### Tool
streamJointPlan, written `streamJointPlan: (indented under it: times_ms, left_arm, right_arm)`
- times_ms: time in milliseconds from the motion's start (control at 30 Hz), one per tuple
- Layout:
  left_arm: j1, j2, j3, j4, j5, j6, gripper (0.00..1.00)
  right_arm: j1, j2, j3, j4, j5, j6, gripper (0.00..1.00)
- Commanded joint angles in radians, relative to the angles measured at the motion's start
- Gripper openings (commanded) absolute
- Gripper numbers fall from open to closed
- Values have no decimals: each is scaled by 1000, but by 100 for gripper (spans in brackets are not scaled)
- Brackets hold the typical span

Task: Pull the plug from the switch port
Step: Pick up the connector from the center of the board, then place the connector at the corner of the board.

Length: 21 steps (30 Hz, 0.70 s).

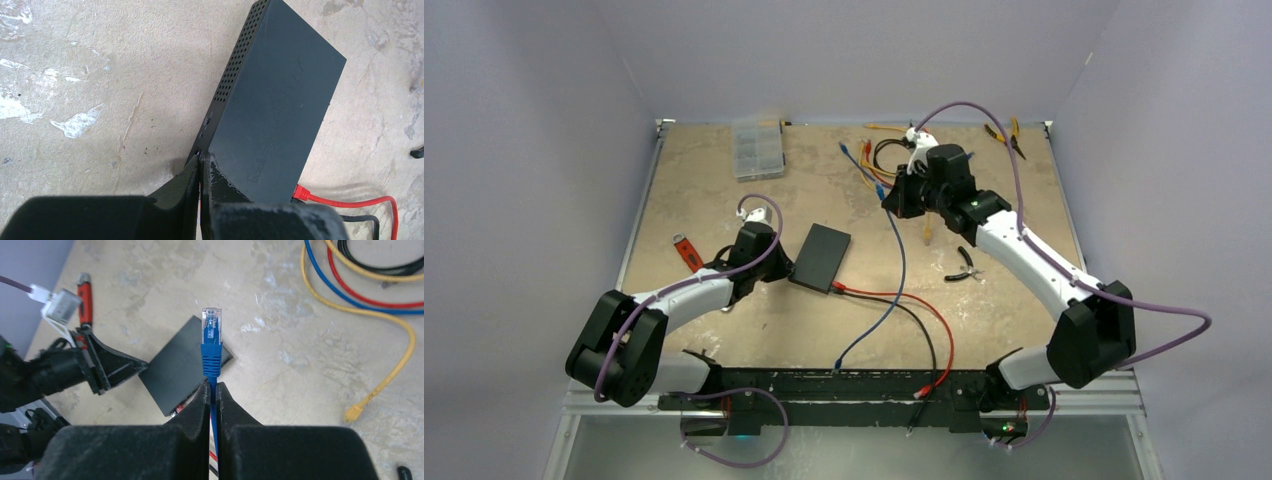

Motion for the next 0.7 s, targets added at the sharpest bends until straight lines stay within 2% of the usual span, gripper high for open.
streamJointPlan:
  times_ms: [0,233,367,667]
  left_arm:
    - [7,36,-47,-170,-60,62,0]
    - [7,36,-48,-170,-59,64,0]
    - [7,36,-48,-170,-56,64,0]
    - [7,38,-47,-169,-54,67,0]
  right_arm:
    - [-10,-50,80,42,-51,3,0]
    - [-42,-38,174,55,-65,19,0]
    - [-102,-1,232,53,-77,31,0]
    - [-232,92,327,129,-207,85,0]
